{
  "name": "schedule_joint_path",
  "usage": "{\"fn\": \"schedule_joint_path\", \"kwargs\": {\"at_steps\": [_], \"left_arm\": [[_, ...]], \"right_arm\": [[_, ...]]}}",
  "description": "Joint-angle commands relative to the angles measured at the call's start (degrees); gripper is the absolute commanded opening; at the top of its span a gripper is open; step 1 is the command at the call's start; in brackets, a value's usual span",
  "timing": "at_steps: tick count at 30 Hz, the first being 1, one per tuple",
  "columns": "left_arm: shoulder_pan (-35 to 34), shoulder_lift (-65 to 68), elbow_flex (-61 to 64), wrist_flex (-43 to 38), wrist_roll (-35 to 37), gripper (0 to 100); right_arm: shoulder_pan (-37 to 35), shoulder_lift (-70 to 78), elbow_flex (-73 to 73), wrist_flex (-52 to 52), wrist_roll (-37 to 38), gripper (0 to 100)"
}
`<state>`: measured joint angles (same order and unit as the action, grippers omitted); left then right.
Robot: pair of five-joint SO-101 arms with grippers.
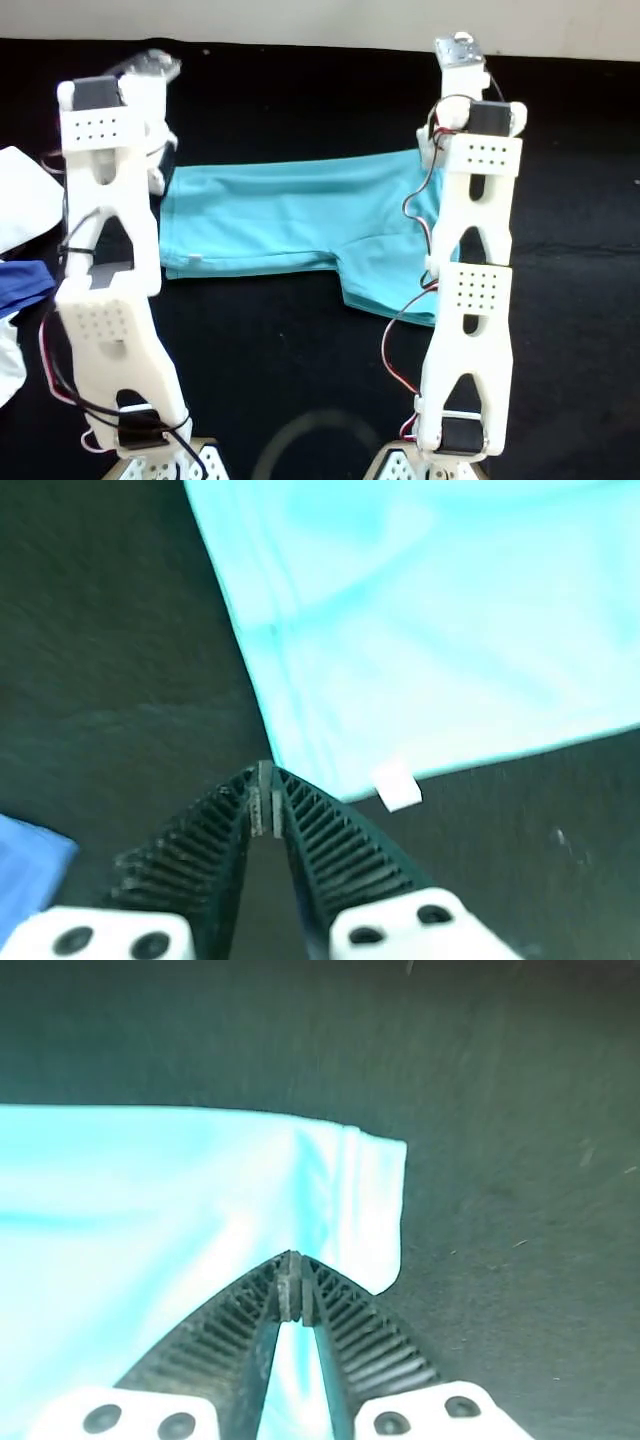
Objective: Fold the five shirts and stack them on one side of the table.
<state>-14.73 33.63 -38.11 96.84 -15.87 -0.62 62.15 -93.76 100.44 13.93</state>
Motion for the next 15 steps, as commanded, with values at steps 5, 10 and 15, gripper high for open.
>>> {"fn": "schedule_joint_path", "kwargs": {"at_steps": [5,10,15], "left_arm": [[0.4,-10.9,30.8,-19.2,-0.4,1],[0.4,-17.3,42.4,-24.4,-0.4,1],[0.1,-21.6,52.7,-31.0,-0.4,1]], "right_arm": [[-0.1,-19.5,16.6,0.7,0.0,0.9],[-0.2,-27.7,27.8,0.6,0.0,0.9],[-0.6,-32.5,35.4,0.6,0.0,0.9]]}}
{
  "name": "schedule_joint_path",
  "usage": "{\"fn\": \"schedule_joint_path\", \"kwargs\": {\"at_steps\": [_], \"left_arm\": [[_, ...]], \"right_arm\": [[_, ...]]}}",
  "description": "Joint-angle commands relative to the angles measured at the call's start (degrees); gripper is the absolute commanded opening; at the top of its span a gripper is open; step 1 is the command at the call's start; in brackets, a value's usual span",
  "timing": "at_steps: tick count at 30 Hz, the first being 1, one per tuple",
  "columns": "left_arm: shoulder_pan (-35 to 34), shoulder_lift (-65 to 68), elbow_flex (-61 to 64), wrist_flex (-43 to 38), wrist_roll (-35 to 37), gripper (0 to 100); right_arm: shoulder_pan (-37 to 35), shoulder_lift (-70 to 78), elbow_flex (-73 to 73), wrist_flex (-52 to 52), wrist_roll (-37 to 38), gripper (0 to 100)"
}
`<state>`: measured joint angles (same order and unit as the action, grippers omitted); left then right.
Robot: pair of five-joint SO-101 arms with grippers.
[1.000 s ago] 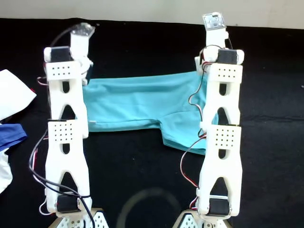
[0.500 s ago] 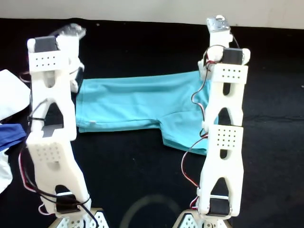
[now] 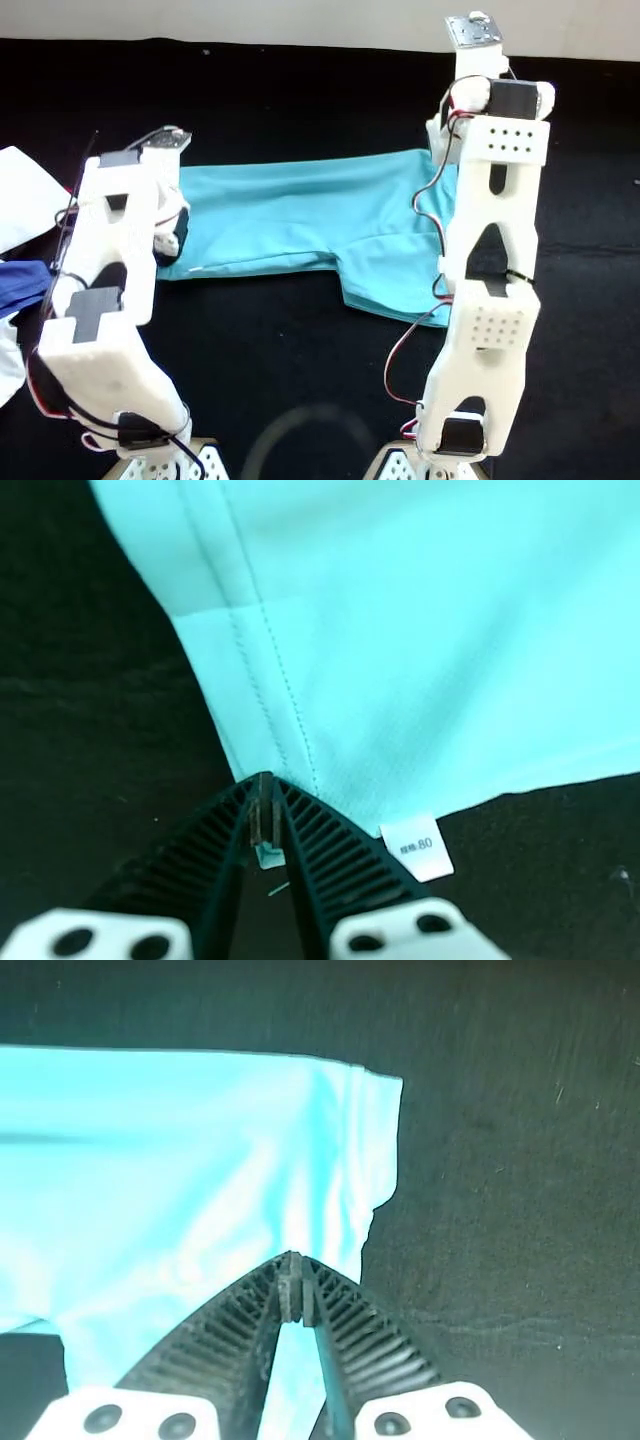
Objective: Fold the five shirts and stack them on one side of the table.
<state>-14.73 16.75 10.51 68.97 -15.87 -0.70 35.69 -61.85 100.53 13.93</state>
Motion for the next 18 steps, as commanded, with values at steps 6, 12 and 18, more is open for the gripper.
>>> {"fn": "schedule_joint_path", "kwargs": {"at_steps": [6,12,18], "left_arm": [[0.1,-10.9,10.0,-8.2,-0.2,1],[0.1,-12.5,13.8,-12.9,-0.1,1],[0.2,-11.0,19.3,-19.5,-0.1,1]], "right_arm": [[-2.2,-16.0,18.7,0.5,0.0,0.8],[-5.3,-25.1,41.4,-2.9,1.8,0.8],[-4.4,-30.4,67.6,-21.1,4.2,0.7]]}}
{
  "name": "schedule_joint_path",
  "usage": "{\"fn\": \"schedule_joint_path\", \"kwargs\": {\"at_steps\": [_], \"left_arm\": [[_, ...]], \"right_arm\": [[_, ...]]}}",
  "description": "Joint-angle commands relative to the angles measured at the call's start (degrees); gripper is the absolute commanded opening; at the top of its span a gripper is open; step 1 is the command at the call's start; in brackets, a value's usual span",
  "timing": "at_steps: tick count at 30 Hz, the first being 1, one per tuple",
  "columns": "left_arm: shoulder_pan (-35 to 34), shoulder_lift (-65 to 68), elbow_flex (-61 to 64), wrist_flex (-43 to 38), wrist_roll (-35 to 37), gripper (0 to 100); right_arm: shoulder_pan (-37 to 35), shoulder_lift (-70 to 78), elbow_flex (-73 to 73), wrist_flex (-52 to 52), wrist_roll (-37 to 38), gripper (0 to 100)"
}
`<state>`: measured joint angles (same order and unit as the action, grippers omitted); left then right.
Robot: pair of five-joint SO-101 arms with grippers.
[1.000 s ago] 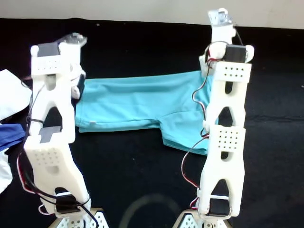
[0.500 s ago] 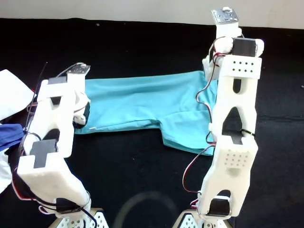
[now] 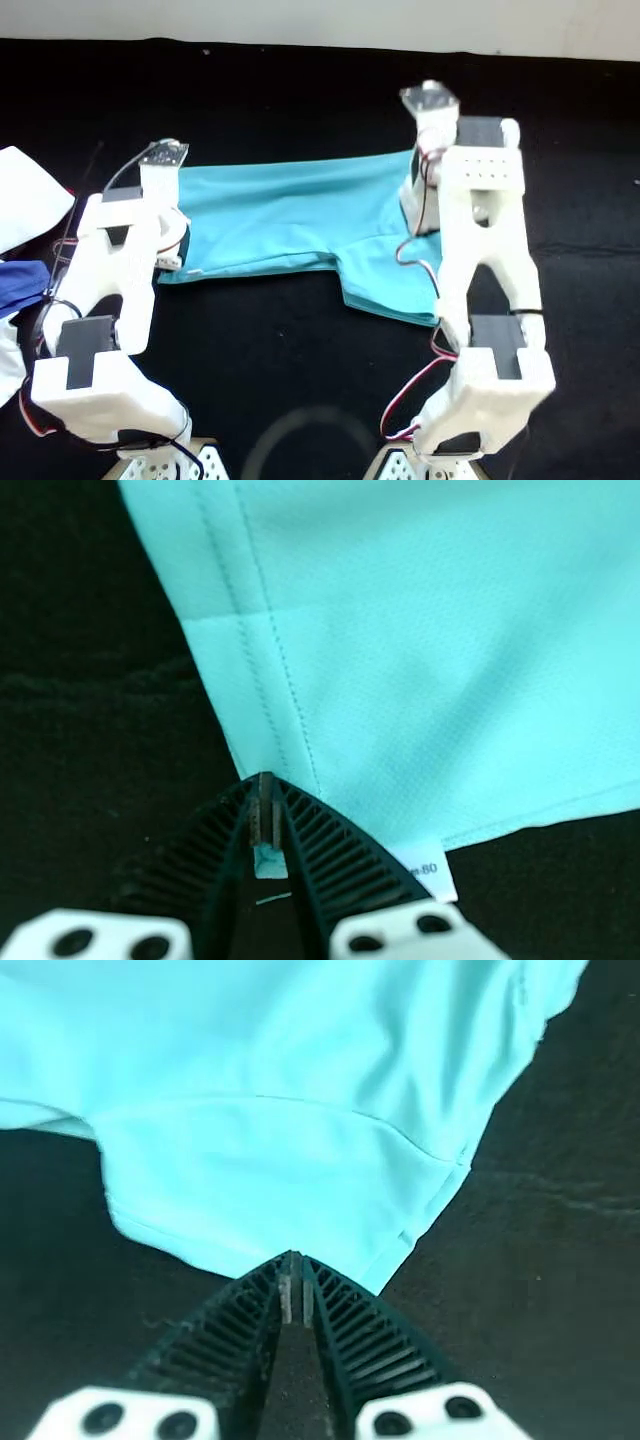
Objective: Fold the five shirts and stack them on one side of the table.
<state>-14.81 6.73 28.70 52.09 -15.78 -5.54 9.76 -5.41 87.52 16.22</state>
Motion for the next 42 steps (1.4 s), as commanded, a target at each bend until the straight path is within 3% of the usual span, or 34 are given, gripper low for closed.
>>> {"fn": "schedule_joint_path", "kwargs": {"at_steps": [1,8,18,25,33,38,42], "left_arm": [[0.5,-0.7,1.8,-3.5,-0.2,1],[0.2,0.0,2.5,-5.1,-0.1,1],[1.1,-12.3,2.9,0.9,-0.1,1],[1.2,-13.5,3.0,1.5,-0.1,1],[0.8,-3.6,3.0,-1.8,-0.1,1],[1.1,0.0,2.9,-4.0,0.0,1],[0.7,0.4,2.7,-4.5,5.8,1]], "right_arm": [[0.6,-4.7,14.3,-10.8,3.0,0.7],[5.2,-3.3,25.2,-21.2,8.1,0.7],[13.6,1.6,22.4,-21.7,14.2,0.7],[11.6,-5.8,18.7,-15.2,11.5,0.7],[2.5,-12.7,27.2,-16.7,8.8,0.7],[4.4,-9.3,32.8,-24.8,9.1,0.7],[7.6,-4.7,33.0,-25.3,9.2,0.7]]}}
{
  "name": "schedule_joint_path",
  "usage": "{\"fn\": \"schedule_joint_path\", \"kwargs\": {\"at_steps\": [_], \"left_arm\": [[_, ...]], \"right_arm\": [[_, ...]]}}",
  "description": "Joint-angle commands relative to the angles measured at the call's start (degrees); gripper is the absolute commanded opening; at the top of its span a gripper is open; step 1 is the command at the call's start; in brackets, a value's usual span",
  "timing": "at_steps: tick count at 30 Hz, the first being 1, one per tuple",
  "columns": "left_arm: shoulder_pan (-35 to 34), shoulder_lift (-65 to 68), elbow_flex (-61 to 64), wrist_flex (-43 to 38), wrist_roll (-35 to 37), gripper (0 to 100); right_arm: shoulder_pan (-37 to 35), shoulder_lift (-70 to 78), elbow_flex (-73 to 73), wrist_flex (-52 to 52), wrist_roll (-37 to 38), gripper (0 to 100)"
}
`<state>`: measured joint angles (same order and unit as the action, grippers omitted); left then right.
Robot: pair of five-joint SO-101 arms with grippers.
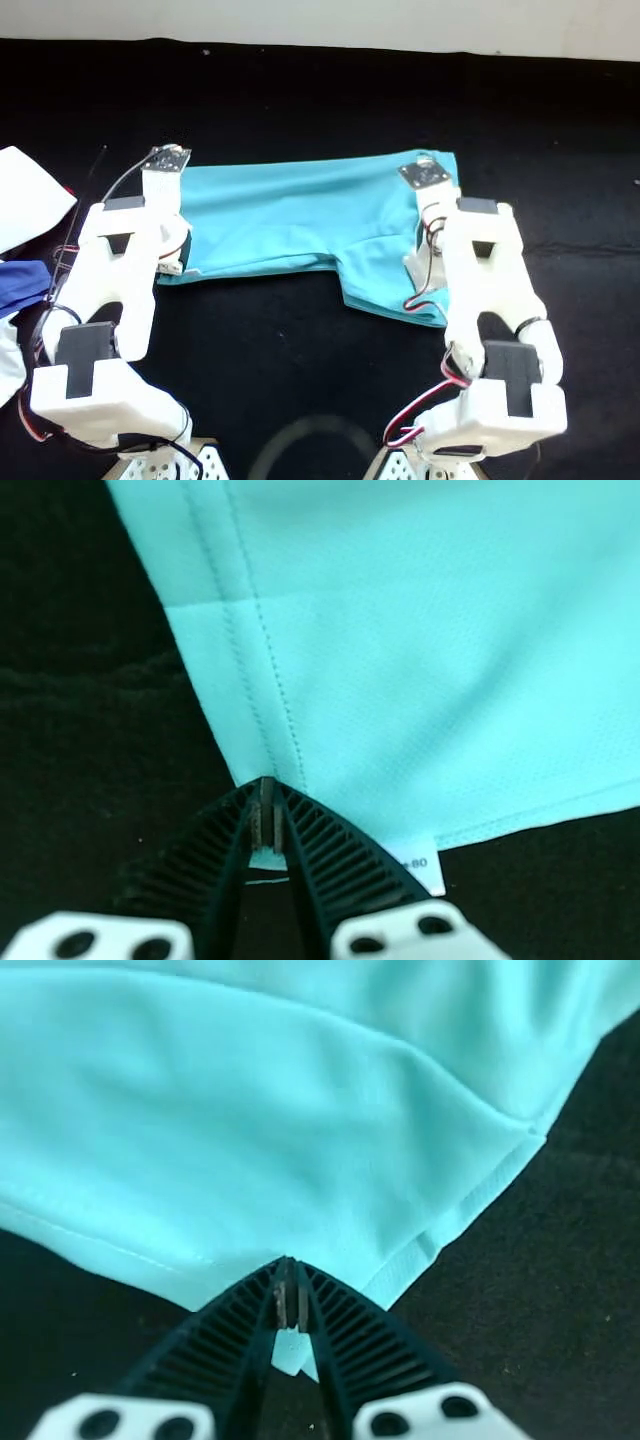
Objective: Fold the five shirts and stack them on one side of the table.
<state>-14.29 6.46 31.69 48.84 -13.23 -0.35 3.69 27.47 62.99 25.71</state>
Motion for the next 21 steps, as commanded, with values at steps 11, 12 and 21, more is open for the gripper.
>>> {"fn": "schedule_joint_path", "kwargs": {"at_steps": [11,12,21], "left_arm": [[-2.6,0.2,0.0,-2.6,8.4,1],[-2.6,0.2,0.0,-2.6,8.4,1],[-3.6,0.0,0.0,-2.6,8.4,1]], "right_arm": [[6.7,3.0,-2.3,-0.7,4.7,0.7],[6.8,3.0,-2.3,-0.7,4.7,0.7],[7.8,2.9,-4.8,-0.7,4.6,0.7]]}}
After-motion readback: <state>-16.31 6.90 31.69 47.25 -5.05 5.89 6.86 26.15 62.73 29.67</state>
